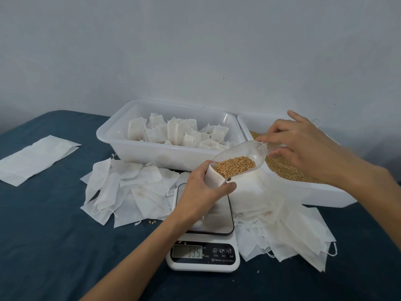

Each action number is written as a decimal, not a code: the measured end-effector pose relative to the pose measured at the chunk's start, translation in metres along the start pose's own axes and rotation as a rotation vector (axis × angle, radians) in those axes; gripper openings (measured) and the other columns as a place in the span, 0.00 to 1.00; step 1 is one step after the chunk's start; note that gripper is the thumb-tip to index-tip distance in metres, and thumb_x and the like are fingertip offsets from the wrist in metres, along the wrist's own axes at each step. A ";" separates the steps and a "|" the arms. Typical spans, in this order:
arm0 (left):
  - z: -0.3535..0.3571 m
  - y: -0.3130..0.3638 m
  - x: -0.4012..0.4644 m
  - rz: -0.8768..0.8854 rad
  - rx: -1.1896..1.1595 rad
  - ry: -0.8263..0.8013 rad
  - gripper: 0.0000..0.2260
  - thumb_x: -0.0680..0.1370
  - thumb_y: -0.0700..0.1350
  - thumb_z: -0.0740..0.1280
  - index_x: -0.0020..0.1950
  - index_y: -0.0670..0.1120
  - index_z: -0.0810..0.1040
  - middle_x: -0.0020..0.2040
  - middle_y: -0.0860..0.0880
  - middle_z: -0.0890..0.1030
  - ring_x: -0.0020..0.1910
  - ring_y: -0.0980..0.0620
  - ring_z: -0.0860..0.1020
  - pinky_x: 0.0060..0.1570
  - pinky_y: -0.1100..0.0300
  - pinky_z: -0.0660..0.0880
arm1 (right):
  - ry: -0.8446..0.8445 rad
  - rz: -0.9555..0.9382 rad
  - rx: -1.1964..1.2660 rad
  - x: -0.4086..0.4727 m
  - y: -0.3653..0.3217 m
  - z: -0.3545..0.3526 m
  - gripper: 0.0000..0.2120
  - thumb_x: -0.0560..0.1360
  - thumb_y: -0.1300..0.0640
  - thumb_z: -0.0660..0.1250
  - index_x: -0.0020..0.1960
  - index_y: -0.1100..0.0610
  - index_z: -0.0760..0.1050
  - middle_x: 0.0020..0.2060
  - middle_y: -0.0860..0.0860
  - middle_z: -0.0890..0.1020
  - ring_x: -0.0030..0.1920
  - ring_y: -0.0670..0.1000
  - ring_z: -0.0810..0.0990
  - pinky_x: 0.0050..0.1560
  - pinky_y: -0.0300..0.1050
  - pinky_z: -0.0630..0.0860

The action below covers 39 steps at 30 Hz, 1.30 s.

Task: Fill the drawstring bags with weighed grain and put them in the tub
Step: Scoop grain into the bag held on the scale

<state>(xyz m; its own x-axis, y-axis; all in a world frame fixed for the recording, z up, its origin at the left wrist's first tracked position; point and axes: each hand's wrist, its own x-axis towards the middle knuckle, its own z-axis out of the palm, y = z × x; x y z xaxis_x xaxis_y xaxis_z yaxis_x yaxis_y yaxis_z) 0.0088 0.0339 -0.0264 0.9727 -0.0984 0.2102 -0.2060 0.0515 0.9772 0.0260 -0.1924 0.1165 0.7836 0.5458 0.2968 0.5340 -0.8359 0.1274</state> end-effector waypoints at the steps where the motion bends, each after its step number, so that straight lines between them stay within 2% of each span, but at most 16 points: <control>1: 0.000 0.000 0.000 0.000 -0.004 0.000 0.17 0.72 0.44 0.79 0.58 0.50 0.80 0.51 0.55 0.88 0.51 0.60 0.86 0.46 0.73 0.75 | 0.000 0.001 0.002 0.000 0.000 0.000 0.19 0.76 0.62 0.73 0.66 0.54 0.80 0.52 0.51 0.79 0.53 0.53 0.81 0.81 0.53 0.49; 13: -0.001 -0.002 0.001 0.000 0.000 -0.002 0.19 0.70 0.47 0.78 0.59 0.49 0.80 0.52 0.53 0.87 0.54 0.57 0.85 0.53 0.65 0.78 | -0.007 0.016 0.002 0.001 -0.001 -0.001 0.19 0.77 0.61 0.72 0.67 0.53 0.79 0.53 0.51 0.79 0.55 0.53 0.81 0.81 0.52 0.48; 17: -0.001 -0.001 0.001 -0.006 -0.012 -0.001 0.18 0.72 0.44 0.79 0.60 0.49 0.80 0.53 0.54 0.87 0.54 0.58 0.86 0.48 0.71 0.76 | -0.012 0.009 -0.011 0.001 -0.001 -0.001 0.19 0.77 0.61 0.72 0.67 0.54 0.79 0.53 0.51 0.79 0.55 0.54 0.80 0.81 0.52 0.48; 22: 0.000 0.000 0.001 -0.005 0.018 0.009 0.18 0.70 0.48 0.79 0.58 0.53 0.80 0.53 0.53 0.87 0.53 0.59 0.85 0.48 0.73 0.75 | -0.017 0.013 -0.012 0.001 -0.001 -0.002 0.19 0.77 0.61 0.72 0.67 0.54 0.79 0.53 0.51 0.79 0.55 0.54 0.80 0.81 0.52 0.48; 26: 0.000 0.001 0.000 -0.008 0.009 0.008 0.19 0.70 0.47 0.79 0.59 0.52 0.80 0.52 0.54 0.87 0.51 0.60 0.86 0.46 0.74 0.74 | -0.018 0.015 -0.015 0.001 -0.002 -0.003 0.18 0.77 0.60 0.72 0.67 0.53 0.79 0.54 0.52 0.80 0.55 0.54 0.80 0.81 0.52 0.48; 28: 0.000 0.000 0.000 -0.007 0.028 0.010 0.19 0.69 0.49 0.79 0.58 0.53 0.80 0.53 0.54 0.87 0.52 0.59 0.85 0.48 0.72 0.75 | -0.016 0.018 -0.007 0.001 -0.002 -0.003 0.18 0.77 0.60 0.72 0.67 0.53 0.79 0.54 0.51 0.80 0.56 0.54 0.80 0.81 0.53 0.48; 32: 0.000 -0.003 0.002 -0.014 0.052 0.011 0.21 0.68 0.52 0.78 0.59 0.54 0.80 0.57 0.50 0.86 0.58 0.53 0.84 0.59 0.59 0.77 | -0.020 0.021 -0.008 0.001 -0.002 -0.002 0.18 0.77 0.60 0.72 0.67 0.54 0.79 0.54 0.52 0.80 0.56 0.54 0.80 0.81 0.53 0.48; 34: 0.000 -0.003 0.002 -0.013 0.043 0.007 0.21 0.68 0.51 0.78 0.59 0.53 0.80 0.55 0.51 0.87 0.56 0.55 0.85 0.57 0.61 0.77 | -0.018 0.022 -0.008 0.001 -0.002 -0.002 0.18 0.77 0.61 0.72 0.67 0.54 0.79 0.54 0.52 0.80 0.56 0.55 0.81 0.81 0.53 0.48; 37: 0.000 0.000 0.001 -0.015 0.031 0.003 0.20 0.68 0.50 0.78 0.59 0.51 0.80 0.52 0.53 0.87 0.53 0.58 0.85 0.50 0.69 0.76 | -0.015 0.022 -0.012 0.001 -0.003 -0.003 0.19 0.77 0.61 0.72 0.67 0.54 0.79 0.54 0.52 0.80 0.55 0.55 0.81 0.81 0.52 0.47; 39: 0.000 0.002 0.001 -0.014 0.036 -0.001 0.19 0.69 0.50 0.78 0.58 0.52 0.80 0.52 0.54 0.87 0.53 0.57 0.85 0.49 0.69 0.76 | -0.014 0.021 -0.019 0.001 -0.004 -0.004 0.19 0.77 0.61 0.71 0.67 0.53 0.79 0.54 0.52 0.80 0.56 0.54 0.80 0.81 0.52 0.47</control>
<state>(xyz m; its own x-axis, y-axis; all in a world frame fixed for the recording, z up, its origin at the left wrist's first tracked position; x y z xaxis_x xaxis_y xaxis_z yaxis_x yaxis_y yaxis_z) 0.0092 0.0338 -0.0246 0.9754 -0.0999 0.1967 -0.1963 0.0141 0.9804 0.0232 -0.1889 0.1198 0.7989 0.5290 0.2863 0.5117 -0.8479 0.1389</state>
